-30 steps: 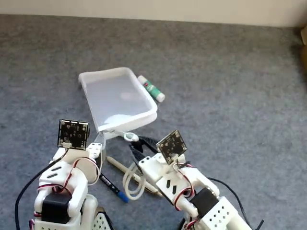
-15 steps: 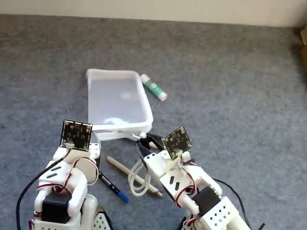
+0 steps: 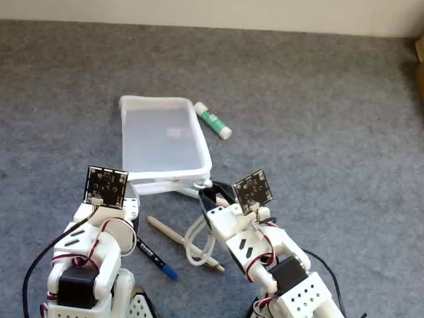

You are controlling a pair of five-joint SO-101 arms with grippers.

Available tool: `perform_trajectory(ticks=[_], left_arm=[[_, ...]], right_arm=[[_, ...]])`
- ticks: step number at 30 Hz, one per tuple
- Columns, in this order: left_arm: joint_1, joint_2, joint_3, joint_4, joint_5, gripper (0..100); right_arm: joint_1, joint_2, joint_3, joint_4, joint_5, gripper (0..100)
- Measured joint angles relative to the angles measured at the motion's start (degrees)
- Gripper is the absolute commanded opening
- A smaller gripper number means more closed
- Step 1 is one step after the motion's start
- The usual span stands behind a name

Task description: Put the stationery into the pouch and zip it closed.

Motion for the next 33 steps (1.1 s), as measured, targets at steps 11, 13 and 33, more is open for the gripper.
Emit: perform_trajectory(ticks=[11, 13, 33], left_arm=[[0.1, 0.0, 0.0, 0.0, 0.0, 1], [0.1, 0.0, 0.0, 0.0, 0.1, 1], [0.0, 0.0, 0.5, 0.0, -0.1, 4]], right_arm=[[2.6, 0.0, 0.0, 0.0, 0.0, 0.4], [4.6, 0.0, 0.0, 0.0, 1.1, 0.4], [9.1, 0.0, 0.0, 0.1, 4.1, 0.4]])
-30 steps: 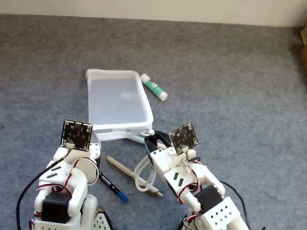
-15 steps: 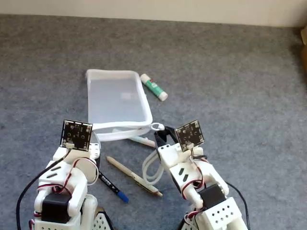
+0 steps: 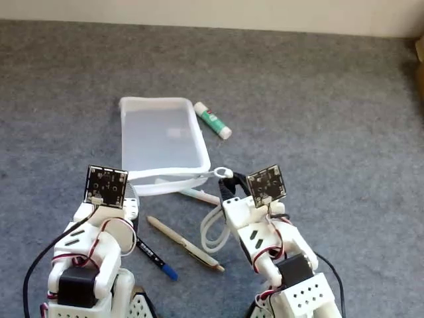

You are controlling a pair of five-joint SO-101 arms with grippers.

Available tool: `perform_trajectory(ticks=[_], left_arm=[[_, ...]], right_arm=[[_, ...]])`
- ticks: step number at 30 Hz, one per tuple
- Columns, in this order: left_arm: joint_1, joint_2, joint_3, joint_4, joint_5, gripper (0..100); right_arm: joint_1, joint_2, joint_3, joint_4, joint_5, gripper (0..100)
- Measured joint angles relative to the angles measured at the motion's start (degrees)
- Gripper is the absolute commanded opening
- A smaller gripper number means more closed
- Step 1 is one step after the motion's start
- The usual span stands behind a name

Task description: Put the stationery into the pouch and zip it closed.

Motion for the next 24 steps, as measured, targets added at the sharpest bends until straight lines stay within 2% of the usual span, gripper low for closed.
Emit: perform_trajectory(ticks=[4, 6, 12, 17, 24], left_arm=[[0.0, 0.0, 0.3, -0.1, -0.3, 15], [0.0, 0.0, 1.5, -0.1, -0.3, 18], [-0.3, 0.0, 2.9, -0.8, -0.3, 18], [-0.3, 0.0, 9.0, -7.6, -0.3, 18], [-6.1, 0.0, 10.0, -11.9, -0.3, 18]], right_arm=[[0.0, 0.0, 0.0, 0.0, 0.0, 0.4], [0.2, 0.0, 0.0, 0.4, 0.0, 0.4], [-3.3, 0.0, -1.6, 5.8, -3.3, 0.4], [-6.0, 0.0, -4.2, 7.9, -3.7, 0.4], [-6.2, 0.0, -4.7, 8.3, -3.7, 0.4]])
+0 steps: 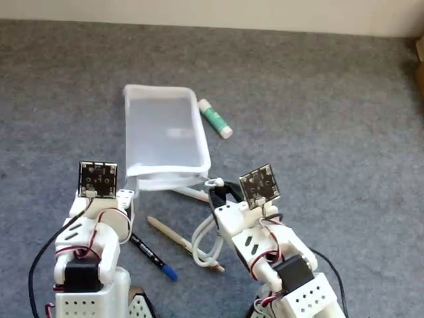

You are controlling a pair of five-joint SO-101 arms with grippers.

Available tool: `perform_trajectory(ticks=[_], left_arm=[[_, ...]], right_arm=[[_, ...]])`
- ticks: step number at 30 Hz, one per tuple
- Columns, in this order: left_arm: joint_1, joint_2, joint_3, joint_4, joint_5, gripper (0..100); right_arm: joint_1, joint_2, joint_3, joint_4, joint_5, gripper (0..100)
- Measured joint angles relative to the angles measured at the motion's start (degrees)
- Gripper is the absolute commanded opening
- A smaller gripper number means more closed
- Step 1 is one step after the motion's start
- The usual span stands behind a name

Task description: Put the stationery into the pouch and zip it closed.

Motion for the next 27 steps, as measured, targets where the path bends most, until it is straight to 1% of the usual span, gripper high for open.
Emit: perform_trajectory(ticks=[6, 9, 12, 15, 23, 25, 27], left_arm=[[0.0, 0.0, 1.0, -0.1, -0.1, 7], [0.4, 0.0, 2.1, -0.1, -2.6, 4], [3.0, 0.0, 3.2, -0.1, -5.3, 1], [4.0, 0.0, 3.2, -0.1, -5.7, 1], [4.1, 0.0, 3.2, -0.1, -5.6, 1], [4.1, 0.0, 3.2, -0.1, -5.6, 1], [4.1, 0.0, 2.3, 0.4, -5.6, 1]], right_arm=[[-0.1, 0.0, 0.0, 0.0, 0.0, 0.4], [-0.4, 0.0, 0.0, 0.0, 0.0, 0.4], [-0.4, 0.0, 0.0, 0.0, 0.0, 0.4], [-0.4, 0.0, 0.0, 0.0, 0.0, 0.4], [-0.4, 0.0, 0.0, 0.0, 0.0, 1.5], [-0.4, 0.0, 0.0, 0.0, 0.0, 5.6], [-0.4, 0.0, 0.0, 0.0, 0.0, 12.9]])
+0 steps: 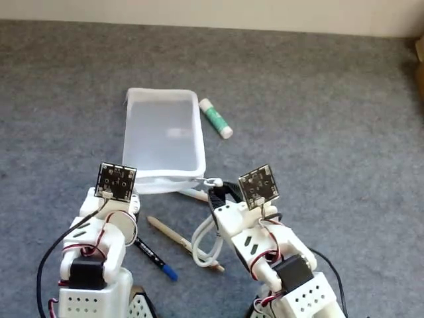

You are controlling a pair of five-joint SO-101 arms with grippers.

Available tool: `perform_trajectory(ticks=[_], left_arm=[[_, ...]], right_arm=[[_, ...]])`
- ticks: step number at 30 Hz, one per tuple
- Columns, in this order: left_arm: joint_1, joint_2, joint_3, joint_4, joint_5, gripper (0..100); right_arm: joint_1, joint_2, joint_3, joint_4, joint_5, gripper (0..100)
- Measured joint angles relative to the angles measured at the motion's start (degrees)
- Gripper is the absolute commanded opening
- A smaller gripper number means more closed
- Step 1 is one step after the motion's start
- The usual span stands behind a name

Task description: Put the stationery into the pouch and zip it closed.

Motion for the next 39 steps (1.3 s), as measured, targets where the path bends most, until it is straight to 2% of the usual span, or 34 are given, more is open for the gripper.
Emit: perform_trajectory(ticks=[4, 9, 13, 18, 23, 29, 35, 39], left_arm=[[0.0, 0.0, -2.9, 3.2, 0.0, 1], [0.0, 0.0, -4.7, 4.2, 0.9, 1], [-1.6, 0.0, -6.5, 5.9, 1.5, 1], [-1.9, 0.0, -9.8, 8.8, 1.7, 1], [-1.9, 0.0, -14.6, 12.3, 2.5, 1], [-1.9, 0.6, -20.0, 12.7, 2.5, 1], [-1.9, 14.4, -30.9, 13.5, 2.5, 1], [-1.9, 26.9, -41.7, 17.5, 2.9, 1]], right_arm=[[0.0, 0.0, -0.1, 0.5, 0.0, 24.0], [0.7, 0.0, -0.8, 9.2, 0.0, 24.6], [4.9, -0.1, -3.4, 10.5, 0.0, 24.6], [8.8, -0.1, -3.6, 9.6, 0.0, 24.6], [9.6, 0.0, -1.7, 4.1, 0.0, 24.6], [9.6, 0.0, -0.3, 1.7, 0.0, 24.6], [9.6, 0.0, -0.3, 1.6, 0.0, 24.6], [9.6, 0.0, -0.3, 1.6, 0.0, 24.5]])
